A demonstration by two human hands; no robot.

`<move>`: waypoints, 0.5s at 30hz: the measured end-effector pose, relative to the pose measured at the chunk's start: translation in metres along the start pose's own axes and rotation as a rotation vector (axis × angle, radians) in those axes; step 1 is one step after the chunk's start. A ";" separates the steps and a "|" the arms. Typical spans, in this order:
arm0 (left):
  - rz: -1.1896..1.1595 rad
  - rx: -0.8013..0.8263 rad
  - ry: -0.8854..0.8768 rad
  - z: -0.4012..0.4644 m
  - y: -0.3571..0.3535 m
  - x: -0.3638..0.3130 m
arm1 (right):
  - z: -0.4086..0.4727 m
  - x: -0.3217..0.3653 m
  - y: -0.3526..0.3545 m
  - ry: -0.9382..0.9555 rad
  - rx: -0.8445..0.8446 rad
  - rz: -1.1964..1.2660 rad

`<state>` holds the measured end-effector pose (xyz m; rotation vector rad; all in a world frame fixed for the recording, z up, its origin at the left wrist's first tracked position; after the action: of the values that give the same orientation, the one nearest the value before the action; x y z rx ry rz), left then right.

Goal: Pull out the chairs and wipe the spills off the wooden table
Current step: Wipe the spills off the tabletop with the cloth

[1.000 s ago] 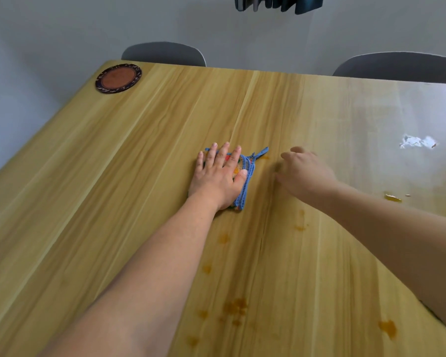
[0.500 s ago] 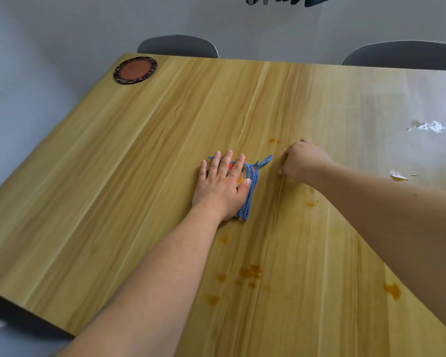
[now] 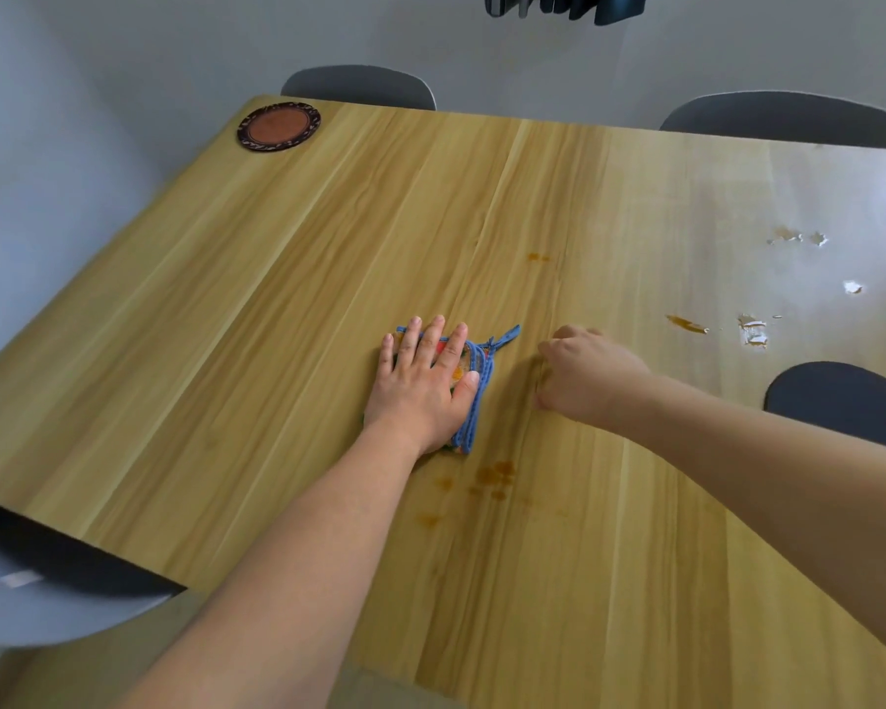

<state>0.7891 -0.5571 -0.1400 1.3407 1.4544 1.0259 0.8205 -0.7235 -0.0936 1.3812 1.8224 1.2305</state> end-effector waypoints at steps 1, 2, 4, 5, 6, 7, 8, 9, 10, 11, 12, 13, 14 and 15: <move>0.000 0.001 0.000 -0.006 -0.001 0.001 | -0.005 0.004 -0.003 0.002 0.001 -0.013; 0.001 0.002 -0.001 -0.012 -0.003 0.002 | -0.010 0.008 -0.007 0.002 0.007 -0.023; -0.002 0.001 -0.002 -0.023 -0.006 0.005 | -0.016 0.015 -0.016 0.000 0.042 -0.042; -0.004 -0.004 -0.004 -0.028 -0.007 0.006 | -0.018 0.017 -0.019 -0.003 0.063 -0.045; -0.001 -0.009 -0.006 -0.033 -0.008 0.007 | -0.020 0.018 -0.022 -0.009 0.077 -0.039; -0.002 -0.011 -0.008 -0.038 -0.010 0.008 | -0.021 0.018 -0.024 -0.019 0.087 -0.028; -0.002 -0.009 -0.011 -0.043 -0.012 0.009 | -0.022 0.019 -0.024 -0.029 0.087 -0.017; -0.003 -0.007 -0.012 -0.048 -0.014 0.011 | -0.022 0.018 -0.023 -0.039 0.084 -0.012; -0.004 -0.004 -0.013 -0.053 -0.016 0.012 | -0.022 0.018 -0.022 -0.049 0.081 -0.009; -0.007 -0.001 -0.014 -0.058 -0.018 0.013 | -0.022 0.018 -0.021 -0.060 0.082 -0.008; -0.009 0.002 -0.013 -0.065 -0.019 0.016 | -0.022 0.020 -0.022 -0.070 0.081 -0.007; -0.014 0.003 -0.014 -0.069 -0.020 0.016 | -0.022 0.019 -0.021 -0.085 0.083 -0.010; -0.013 0.005 -0.013 -0.074 -0.022 0.016 | -0.022 0.020 -0.021 -0.098 0.087 -0.017; -0.007 0.007 -0.011 -0.079 -0.023 0.018 | -0.023 0.021 -0.021 -0.113 0.090 -0.029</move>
<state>0.7060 -0.5418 -0.1418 1.3431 1.4546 1.0082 0.7848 -0.7132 -0.1000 1.4380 1.8327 1.0453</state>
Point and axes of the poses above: each hand's wrist, its own z-axis towards the middle knuckle, its own y-axis out of the back of the hand, x = y × z, the point moved 8 cm from there along z, towards the middle knuckle, and after that the axes turned 5 degrees about x, right-handed, at the moved point
